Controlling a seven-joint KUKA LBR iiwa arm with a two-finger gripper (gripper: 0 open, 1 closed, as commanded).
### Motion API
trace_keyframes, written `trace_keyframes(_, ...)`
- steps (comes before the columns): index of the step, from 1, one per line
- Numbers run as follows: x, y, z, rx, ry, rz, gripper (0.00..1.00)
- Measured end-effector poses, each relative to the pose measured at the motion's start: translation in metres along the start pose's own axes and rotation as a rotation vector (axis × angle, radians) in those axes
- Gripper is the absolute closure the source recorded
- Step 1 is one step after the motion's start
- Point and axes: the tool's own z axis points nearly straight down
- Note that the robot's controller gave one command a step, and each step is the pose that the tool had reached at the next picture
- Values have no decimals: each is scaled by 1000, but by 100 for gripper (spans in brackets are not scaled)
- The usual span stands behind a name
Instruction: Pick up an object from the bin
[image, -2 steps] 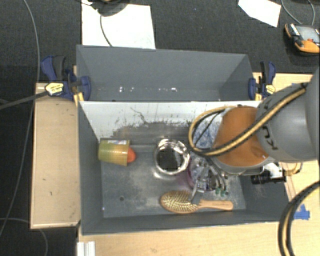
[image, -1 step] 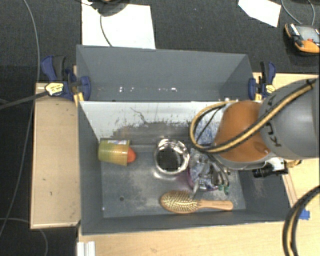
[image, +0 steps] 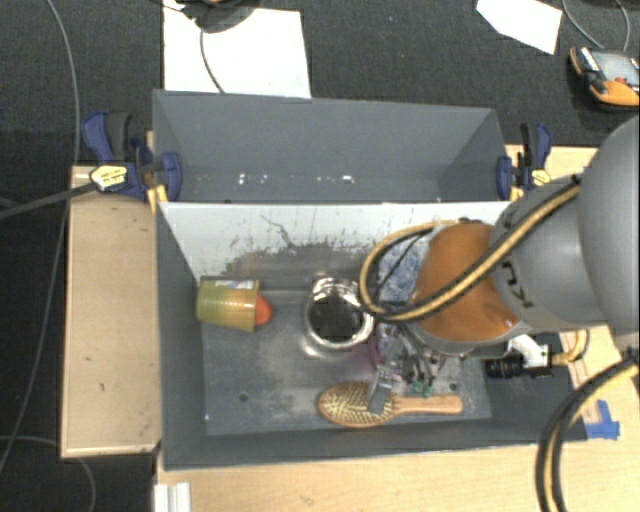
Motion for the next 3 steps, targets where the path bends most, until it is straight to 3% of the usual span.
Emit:
trace_keyframes(1,-10,-5,0,-2,0,-28,0)
trace_keyframes(2,-5,-1,-22,2,6,-24,0)
trace_keyframes(3,17,-5,-3,0,-2,21,100)
